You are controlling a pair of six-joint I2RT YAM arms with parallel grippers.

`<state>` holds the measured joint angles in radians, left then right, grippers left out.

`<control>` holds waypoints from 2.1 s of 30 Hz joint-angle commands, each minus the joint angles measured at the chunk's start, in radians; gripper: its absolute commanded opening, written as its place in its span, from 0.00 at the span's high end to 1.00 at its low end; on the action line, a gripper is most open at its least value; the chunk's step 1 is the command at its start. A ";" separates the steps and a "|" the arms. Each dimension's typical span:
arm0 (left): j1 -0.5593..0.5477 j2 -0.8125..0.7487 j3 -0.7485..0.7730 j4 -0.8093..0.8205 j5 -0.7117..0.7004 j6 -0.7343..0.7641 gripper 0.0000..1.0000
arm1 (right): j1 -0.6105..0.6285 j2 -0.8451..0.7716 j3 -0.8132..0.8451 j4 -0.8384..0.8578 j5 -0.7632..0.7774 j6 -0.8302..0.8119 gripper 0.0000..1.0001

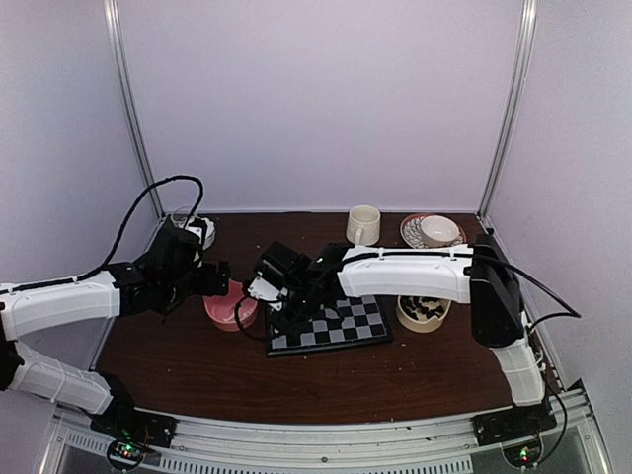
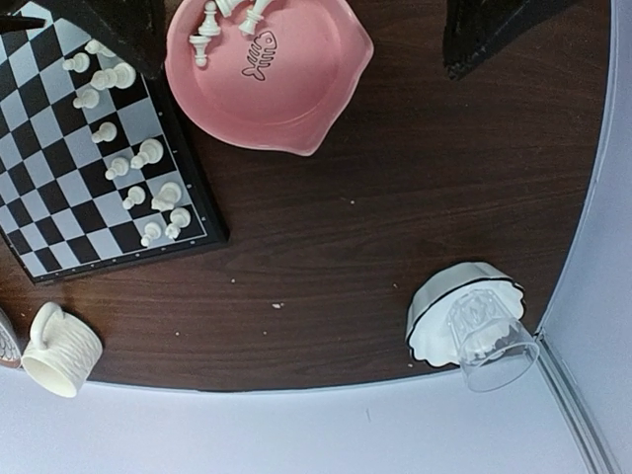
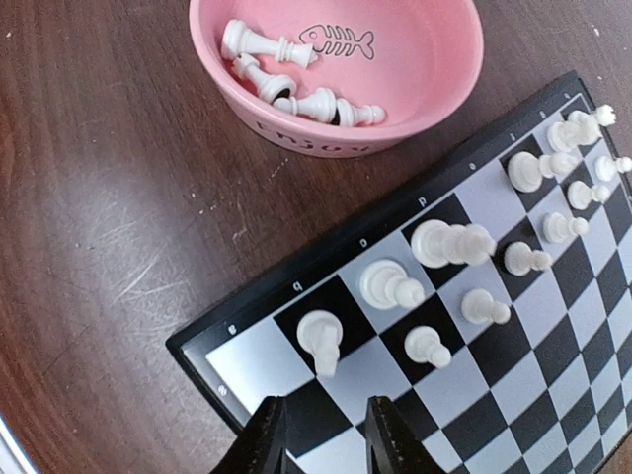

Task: Set up the chess pieces on the board
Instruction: Place the knight at g1, then pick up the queen from the storage box.

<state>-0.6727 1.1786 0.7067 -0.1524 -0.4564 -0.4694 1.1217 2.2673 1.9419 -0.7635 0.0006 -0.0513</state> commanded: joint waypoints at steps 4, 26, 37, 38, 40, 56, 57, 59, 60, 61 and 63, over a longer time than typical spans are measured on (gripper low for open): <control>0.034 0.041 0.058 -0.062 0.057 -0.075 0.02 | 0.006 -0.279 -0.215 0.135 0.002 0.018 0.68; 0.085 0.483 0.362 -0.308 0.291 0.015 0.37 | -0.130 -0.677 -0.911 0.760 0.107 0.155 0.67; 0.085 0.586 0.457 -0.465 0.335 0.050 0.44 | -0.132 -0.729 -0.970 0.816 0.140 0.168 0.67; 0.085 0.589 0.458 -0.466 0.348 0.053 0.44 | -0.133 -0.730 -0.972 0.817 0.147 0.167 0.67; 0.085 0.600 0.462 -0.471 0.360 0.060 0.44 | -0.136 -0.730 -0.977 0.822 0.150 0.167 0.67; 0.041 0.689 0.507 -0.620 0.360 0.116 0.39 | -0.140 -0.740 -0.976 0.814 0.130 0.174 0.66; 0.041 0.687 0.510 -0.632 0.345 0.115 0.39 | -0.140 -0.742 -0.974 0.813 0.129 0.173 0.66; 0.040 0.680 0.519 -0.658 0.307 0.110 0.39 | -0.140 -0.746 -0.975 0.811 0.129 0.172 0.66; 0.039 0.674 0.522 -0.670 0.284 0.106 0.40 | -0.139 -0.749 -0.977 0.814 0.130 0.173 0.66; 0.039 0.669 0.523 -0.680 0.262 0.100 0.40 | -0.139 -0.750 -0.978 0.814 0.130 0.173 0.66; 0.039 0.659 0.519 -0.684 0.240 0.095 0.41 | -0.139 -0.751 -0.977 0.813 0.131 0.171 0.66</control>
<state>-0.6285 1.8606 1.2201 -0.7589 -0.1333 -0.3717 0.9863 1.5551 0.9768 0.0357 0.1219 0.1093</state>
